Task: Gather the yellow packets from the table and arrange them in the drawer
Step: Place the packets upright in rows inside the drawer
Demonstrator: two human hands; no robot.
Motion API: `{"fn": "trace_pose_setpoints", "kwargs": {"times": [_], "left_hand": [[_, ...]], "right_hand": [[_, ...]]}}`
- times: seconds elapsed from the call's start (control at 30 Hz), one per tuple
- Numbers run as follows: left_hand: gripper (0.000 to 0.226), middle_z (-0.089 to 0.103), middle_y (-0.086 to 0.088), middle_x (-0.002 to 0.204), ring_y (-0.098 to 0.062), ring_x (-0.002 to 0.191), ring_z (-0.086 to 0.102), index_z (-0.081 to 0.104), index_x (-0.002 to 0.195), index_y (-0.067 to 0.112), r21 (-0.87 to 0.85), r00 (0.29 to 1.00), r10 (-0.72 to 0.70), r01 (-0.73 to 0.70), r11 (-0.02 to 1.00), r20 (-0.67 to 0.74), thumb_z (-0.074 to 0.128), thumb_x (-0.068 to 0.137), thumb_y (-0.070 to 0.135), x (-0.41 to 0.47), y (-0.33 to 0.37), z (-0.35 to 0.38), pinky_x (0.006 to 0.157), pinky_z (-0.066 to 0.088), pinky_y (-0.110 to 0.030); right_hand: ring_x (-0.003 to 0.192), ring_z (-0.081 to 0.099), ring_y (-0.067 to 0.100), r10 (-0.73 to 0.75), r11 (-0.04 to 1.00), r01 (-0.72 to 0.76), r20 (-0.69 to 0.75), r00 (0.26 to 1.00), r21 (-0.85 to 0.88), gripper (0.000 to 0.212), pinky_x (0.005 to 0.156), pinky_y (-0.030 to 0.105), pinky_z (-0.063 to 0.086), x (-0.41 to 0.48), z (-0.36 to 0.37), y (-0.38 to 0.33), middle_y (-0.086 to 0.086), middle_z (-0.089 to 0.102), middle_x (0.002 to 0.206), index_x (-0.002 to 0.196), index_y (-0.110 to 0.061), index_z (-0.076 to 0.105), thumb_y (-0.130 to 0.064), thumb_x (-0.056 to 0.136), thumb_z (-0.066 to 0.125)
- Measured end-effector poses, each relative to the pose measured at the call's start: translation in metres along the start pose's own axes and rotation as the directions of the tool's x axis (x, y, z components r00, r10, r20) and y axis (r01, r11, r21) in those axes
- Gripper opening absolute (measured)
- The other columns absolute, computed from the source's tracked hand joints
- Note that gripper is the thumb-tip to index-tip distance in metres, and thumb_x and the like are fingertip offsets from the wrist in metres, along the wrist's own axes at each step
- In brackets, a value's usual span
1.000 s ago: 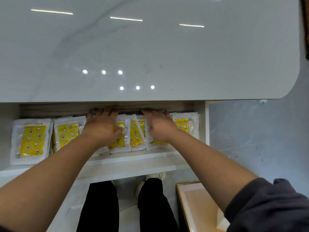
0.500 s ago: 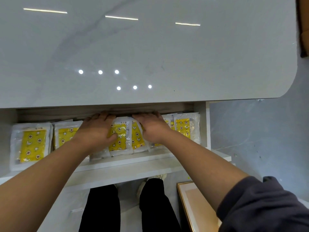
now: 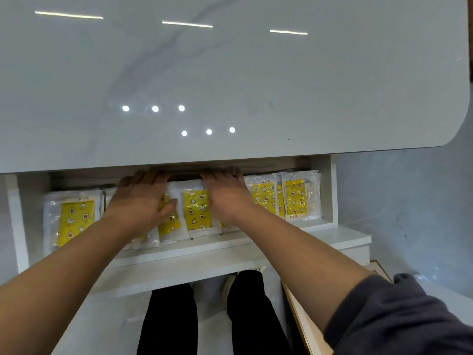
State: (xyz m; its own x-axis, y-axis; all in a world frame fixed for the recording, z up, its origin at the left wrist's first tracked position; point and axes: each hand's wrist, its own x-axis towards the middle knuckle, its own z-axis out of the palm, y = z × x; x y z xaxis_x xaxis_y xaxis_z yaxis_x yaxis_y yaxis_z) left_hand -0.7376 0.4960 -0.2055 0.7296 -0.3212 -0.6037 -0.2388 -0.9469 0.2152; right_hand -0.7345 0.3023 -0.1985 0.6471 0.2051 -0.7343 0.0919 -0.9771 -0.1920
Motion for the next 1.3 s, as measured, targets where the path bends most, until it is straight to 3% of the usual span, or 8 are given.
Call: {"fn": "trace_pose_setpoints", "kwargs": {"times": [0.13, 0.3, 0.47, 0.7, 0.9, 1.0, 1.17, 1.3], "left_hand": [[0.064, 0.041, -0.006, 0.143, -0.031, 0.126, 0.041, 0.039, 0.14, 0.02, 0.001, 0.993, -0.111, 0.111, 0.994, -0.026, 0.044, 0.088, 0.057, -0.008, -0.026, 0.001, 0.102, 0.031, -0.047], [0.063, 0.035, -0.004, 0.148, -0.028, 0.129, 0.038, 0.034, 0.143, 0.023, 0.025, 0.999, -0.023, 0.022, 0.999, 0.027, 0.04, 0.09, 0.056, -0.014, -0.041, 0.004, 0.105, 0.03, -0.045], [0.066, 0.041, -0.01, 0.143, -0.033, 0.127, 0.041, 0.038, 0.141, 0.017, 0.045, 0.974, -0.225, 0.224, 0.974, 0.018, 0.046, 0.087, 0.054, -0.022, -0.054, 0.001, 0.104, 0.031, -0.05], [0.06, 0.036, -0.005, 0.147, -0.027, 0.132, 0.036, 0.035, 0.142, 0.023, 0.016, 0.987, -0.126, 0.125, 0.992, 0.097, 0.04, 0.091, 0.054, -0.029, -0.069, -0.002, 0.103, 0.033, -0.042], [0.058, 0.039, -0.004, 0.145, -0.028, 0.131, 0.038, 0.038, 0.141, 0.024, 0.053, 0.988, -0.11, 0.105, 0.993, 0.104, 0.039, 0.091, 0.054, -0.029, -0.072, -0.003, 0.103, 0.034, -0.044], [0.061, 0.038, -0.009, 0.143, -0.035, 0.129, 0.038, 0.035, 0.141, 0.021, 0.076, 0.969, -0.238, 0.233, 0.97, 0.067, 0.04, 0.091, 0.055, -0.035, -0.076, -0.002, 0.105, 0.032, -0.048], [0.056, 0.042, -0.014, 0.135, -0.038, 0.116, 0.048, 0.038, 0.136, 0.016, 0.115, 0.936, -0.342, 0.331, 0.937, 0.087, 0.027, 0.095, 0.054, -0.042, -0.082, 0.001, 0.09, 0.042, -0.041], [0.064, 0.033, -0.016, 0.143, -0.038, 0.125, 0.041, 0.031, 0.141, 0.017, 0.111, 0.926, -0.349, 0.335, 0.936, 0.146, 0.024, 0.094, 0.059, -0.042, -0.08, -0.001, 0.094, 0.042, -0.043]], "right_hand": [[0.146, 0.016, 0.023, -0.031, 0.999, 0.031, 0.01, 0.999, 0.035, 0.083, 0.119, 0.052, 0.0, 0.007, -0.002, -0.027, 0.001, 0.018, 0.159, 0.153, -0.025, 0.011, -0.02, 0.084, 0.058], [0.142, 0.024, 0.024, -0.012, 1.0, 0.012, 0.015, 1.0, -0.025, 0.069, 0.118, 0.053, -0.001, 0.006, 0.003, -0.043, 0.003, 0.029, 0.153, 0.148, -0.023, 0.025, -0.017, 0.085, 0.053], [0.146, 0.013, 0.026, -0.038, 0.999, 0.039, -0.023, 0.999, 0.014, 0.08, 0.119, 0.052, 0.0, 0.021, 0.002, -0.07, 0.001, 0.017, 0.158, 0.153, -0.025, 0.014, -0.018, 0.085, 0.057], [0.139, 0.03, 0.024, -0.098, 0.993, 0.095, -0.031, 0.995, -0.073, 0.069, 0.119, 0.05, 0.007, 0.014, 0.015, -0.077, 0.001, 0.034, 0.149, 0.147, -0.023, 0.028, -0.012, 0.084, 0.054], [0.144, 0.02, 0.024, -0.055, 0.995, 0.051, -0.039, 0.998, -0.085, 0.075, 0.12, 0.051, 0.001, 0.004, 0.015, -0.073, 0.003, 0.026, 0.155, 0.151, -0.021, 0.019, -0.015, 0.086, 0.055], [0.147, 0.012, 0.027, 0.032, 0.997, -0.039, -0.099, 0.995, -0.071, 0.072, 0.119, 0.054, -0.003, 0.006, 0.013, -0.073, 0.006, 0.019, 0.158, 0.152, -0.019, 0.015, -0.017, 0.089, 0.05], [0.143, 0.022, 0.027, 0.118, 0.992, -0.121, -0.124, 0.985, -0.019, 0.064, 0.119, 0.051, 0.003, 0.002, 0.02, -0.053, 0.007, 0.029, 0.152, 0.15, -0.018, 0.023, -0.021, 0.089, 0.045], [0.144, 0.018, 0.028, 0.199, 0.98, -0.199, -0.109, 0.974, 0.005, 0.068, 0.119, 0.051, 0.008, -0.006, 0.019, -0.028, 0.007, 0.025, 0.154, 0.151, -0.018, 0.019, -0.019, 0.089, 0.046]]}}
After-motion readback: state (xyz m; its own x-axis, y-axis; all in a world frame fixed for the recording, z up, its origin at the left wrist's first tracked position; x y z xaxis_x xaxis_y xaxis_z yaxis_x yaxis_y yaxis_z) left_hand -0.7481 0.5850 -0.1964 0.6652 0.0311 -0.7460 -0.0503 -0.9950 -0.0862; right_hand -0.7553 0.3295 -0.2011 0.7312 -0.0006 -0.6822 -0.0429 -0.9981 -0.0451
